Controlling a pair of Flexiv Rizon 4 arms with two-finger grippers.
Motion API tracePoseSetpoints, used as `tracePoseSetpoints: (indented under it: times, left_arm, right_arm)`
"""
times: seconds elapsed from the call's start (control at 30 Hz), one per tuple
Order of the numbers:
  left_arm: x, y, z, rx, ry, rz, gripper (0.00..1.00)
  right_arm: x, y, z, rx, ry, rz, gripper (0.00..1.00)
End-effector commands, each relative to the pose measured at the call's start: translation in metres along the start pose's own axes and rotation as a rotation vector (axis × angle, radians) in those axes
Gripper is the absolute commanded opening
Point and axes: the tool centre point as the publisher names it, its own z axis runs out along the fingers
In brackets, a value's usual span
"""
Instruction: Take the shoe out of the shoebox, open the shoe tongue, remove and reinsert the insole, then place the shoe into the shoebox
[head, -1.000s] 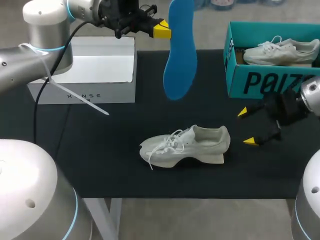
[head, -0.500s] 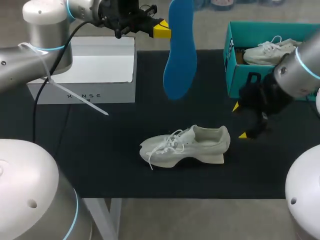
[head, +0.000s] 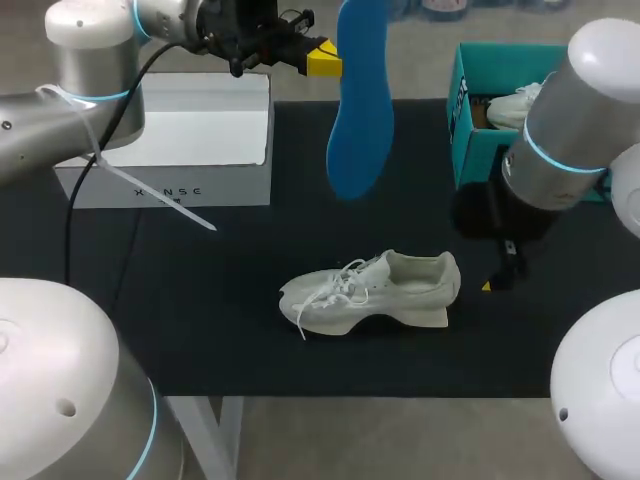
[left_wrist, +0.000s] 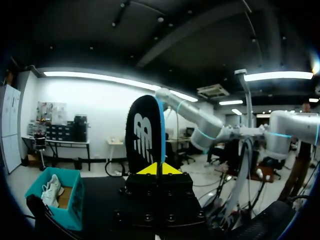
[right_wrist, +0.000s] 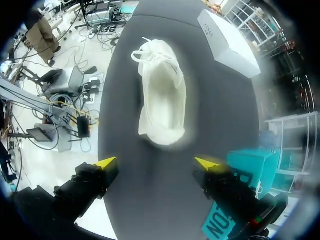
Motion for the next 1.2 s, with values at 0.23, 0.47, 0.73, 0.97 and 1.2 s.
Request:
tracePoseSetpoints:
  times: [0.23, 0.47, 0.73, 0.97, 1.2]
  left_arm:
    - [0.001, 0.001, 0.001, 0.001, -0.002, 0.001, 0.0]
    - [0.001, 0.001, 0.001, 0.001, -0.002, 0.001, 0.0]
    - [0.002, -0.001, 0.003, 0.008, 0.008, 0.001, 0.0]
    - [0.017, -0.012, 0.013, 0.044, 0.102, 0.003, 0.0]
    - [0.038, -0.029, -0.001, 0.118, 0.145, -0.055, 0.0]
  right_arm:
    - [-0.01, -0.002, -0.001, -0.002, 0.005, -0.012, 1.0]
    - [-0.013, -0.001, -0.002, -0.014, 0.009, -0.009, 1.0]
    - [-0.013, -0.001, -0.002, -0.014, 0.009, -0.009, 1.0]
    - [-0.013, -0.001, -0.002, -0.014, 0.009, -0.009, 1.0]
    - [-0.013, -0.001, -0.002, -0.014, 0.009, -0.009, 1.0]
